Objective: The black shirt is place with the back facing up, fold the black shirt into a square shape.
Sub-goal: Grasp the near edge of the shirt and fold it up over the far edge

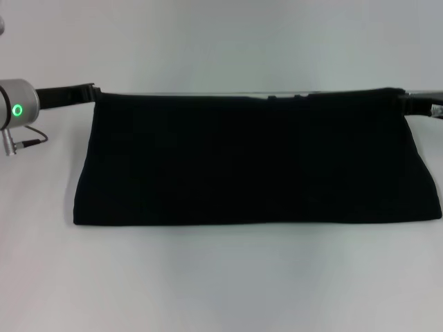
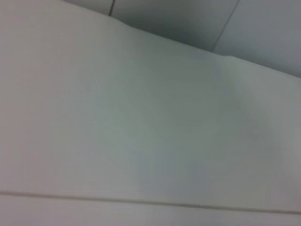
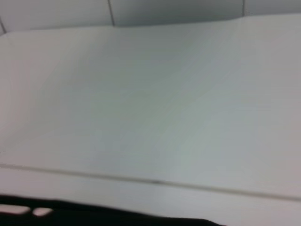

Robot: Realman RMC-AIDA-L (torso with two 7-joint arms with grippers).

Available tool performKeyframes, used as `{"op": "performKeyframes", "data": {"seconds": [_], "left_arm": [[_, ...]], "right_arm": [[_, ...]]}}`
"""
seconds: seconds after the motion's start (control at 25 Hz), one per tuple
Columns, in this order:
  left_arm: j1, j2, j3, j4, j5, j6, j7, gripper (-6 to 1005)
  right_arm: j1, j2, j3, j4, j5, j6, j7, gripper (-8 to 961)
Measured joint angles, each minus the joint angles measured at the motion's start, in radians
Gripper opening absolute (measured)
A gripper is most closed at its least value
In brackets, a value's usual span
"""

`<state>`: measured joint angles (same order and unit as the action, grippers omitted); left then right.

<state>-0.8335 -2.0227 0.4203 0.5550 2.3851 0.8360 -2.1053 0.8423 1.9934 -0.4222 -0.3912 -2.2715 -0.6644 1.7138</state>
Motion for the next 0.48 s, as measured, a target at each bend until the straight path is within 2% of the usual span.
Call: {"op": "performKeyframes", "data": {"seconds": [0.28,0.48], "left_arm": [[-0.014,-0.004,0.043,-0.005,0.0,-0.102,0.023,3],[-0.016,-0.009,0.058,-0.012,0.0,-0.129,0.027,7]], "right_arm": [[0.02,0.0,-0.006,0.005,0.02,0.056,-0.012,39],[0.028,0.003,-0.008,0.017,0.02,0.074,-0.022,38]]}}
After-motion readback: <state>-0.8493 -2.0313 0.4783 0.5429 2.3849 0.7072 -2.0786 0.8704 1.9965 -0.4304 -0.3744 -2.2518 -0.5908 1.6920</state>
